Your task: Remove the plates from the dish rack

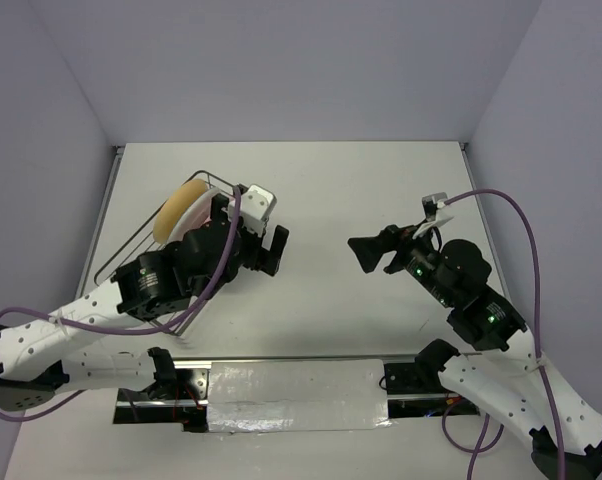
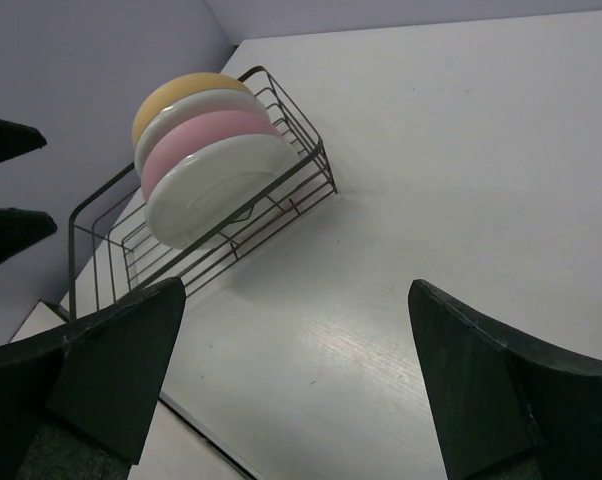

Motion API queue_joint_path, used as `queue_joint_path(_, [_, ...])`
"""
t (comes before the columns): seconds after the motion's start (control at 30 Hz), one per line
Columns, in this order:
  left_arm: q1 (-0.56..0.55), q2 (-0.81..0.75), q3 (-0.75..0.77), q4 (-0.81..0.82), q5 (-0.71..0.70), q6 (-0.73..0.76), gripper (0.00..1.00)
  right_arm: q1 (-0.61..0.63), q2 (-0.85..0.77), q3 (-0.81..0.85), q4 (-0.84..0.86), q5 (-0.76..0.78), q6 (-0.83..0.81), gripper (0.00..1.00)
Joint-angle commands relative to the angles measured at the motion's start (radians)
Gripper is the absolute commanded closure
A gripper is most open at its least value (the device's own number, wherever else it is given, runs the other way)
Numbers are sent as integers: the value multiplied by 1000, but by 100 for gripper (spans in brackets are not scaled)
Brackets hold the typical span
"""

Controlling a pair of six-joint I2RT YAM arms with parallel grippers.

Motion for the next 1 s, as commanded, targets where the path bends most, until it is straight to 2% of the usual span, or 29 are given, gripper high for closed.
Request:
queue_joint_path(0.0, [20,8,70,-30,11,8,1,-4,12,-7,39,-4,-9,0])
queue_joint_path(0.1, [40,12,94,-57,21,26,2,-4,-12,-22,55,-14,-12,0])
queue_joint_path(0.13, [76,18,119,-79,34,31,2,-5,-23,-28,71,-16,-20,0])
queue_joint_path(0.2, [145,53,156,-109,139,53,5,-4,-58,-65,97,-11,-29,0])
queue_joint_path(0.3, [390,148,276,-191,338,80,11,-4,-95,-101,135,22,-40,0])
queue_joint_path(0.4, [463,287,390,-341,374,128,17,-4,-112,-110,123,92,-44,0])
queue_joint_path(0.5, [465,403,467,-466,399,157,22,-4,-111,-102,109,128,-40,0])
queue_joint_path(0.57, [465,439,475,-475,419,175,25,-5,-103,-102,108,116,-40,0])
queue_joint_path(0.7, [474,477,450,-478,446,188,24,-5,-91,-99,108,88,-43,0])
queue_joint_path(0.77, [476,508,446,-492,452,186,27,-4,-80,-91,99,87,-44,0])
queue_joint_path(0.97, [480,535,401,-532,345,178,32,-5,-80,-90,99,62,-46,0])
